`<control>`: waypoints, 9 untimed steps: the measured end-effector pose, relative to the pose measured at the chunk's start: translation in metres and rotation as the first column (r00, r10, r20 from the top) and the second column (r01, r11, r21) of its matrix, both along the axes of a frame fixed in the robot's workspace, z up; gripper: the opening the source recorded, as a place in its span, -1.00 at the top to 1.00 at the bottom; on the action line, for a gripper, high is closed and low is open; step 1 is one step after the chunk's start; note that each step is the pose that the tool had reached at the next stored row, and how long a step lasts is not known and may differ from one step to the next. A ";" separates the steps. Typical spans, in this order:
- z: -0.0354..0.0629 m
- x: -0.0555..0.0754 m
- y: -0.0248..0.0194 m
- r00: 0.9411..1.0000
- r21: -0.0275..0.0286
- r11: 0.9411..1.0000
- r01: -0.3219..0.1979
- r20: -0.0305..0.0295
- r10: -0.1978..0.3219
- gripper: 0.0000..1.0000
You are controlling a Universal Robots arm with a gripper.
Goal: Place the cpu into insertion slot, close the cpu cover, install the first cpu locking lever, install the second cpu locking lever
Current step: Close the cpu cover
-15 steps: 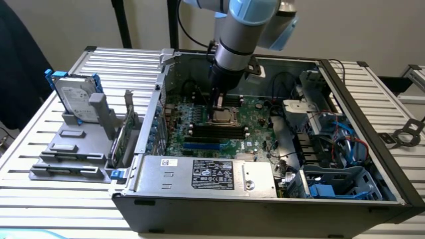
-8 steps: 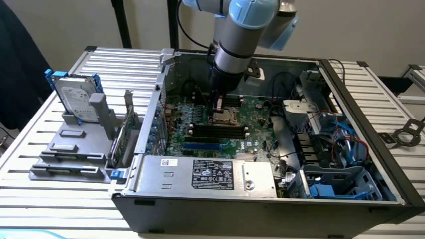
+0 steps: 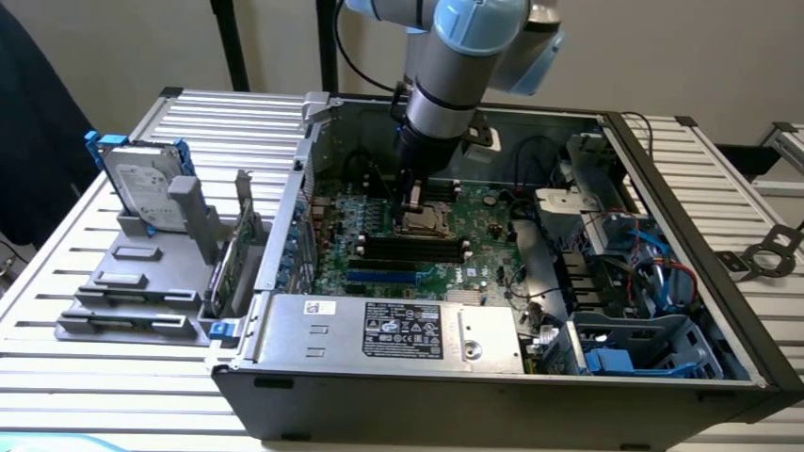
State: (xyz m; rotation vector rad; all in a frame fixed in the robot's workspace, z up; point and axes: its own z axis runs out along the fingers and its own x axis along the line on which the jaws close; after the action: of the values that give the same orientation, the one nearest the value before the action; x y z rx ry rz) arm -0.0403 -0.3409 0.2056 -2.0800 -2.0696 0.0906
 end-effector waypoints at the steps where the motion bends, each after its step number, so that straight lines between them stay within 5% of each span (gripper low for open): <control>1: 0.0015 0.000 -0.0009 1.000 0.000 1.000 0.000 -0.002 0.000 0.77; 9: 0.0060 -0.006 -0.0119 1.000 0.000 1.000 0.000 -0.018 0.000 0.77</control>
State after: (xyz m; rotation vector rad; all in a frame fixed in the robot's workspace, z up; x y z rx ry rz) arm -0.0459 -0.3529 0.2116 -2.0719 -2.0586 0.1090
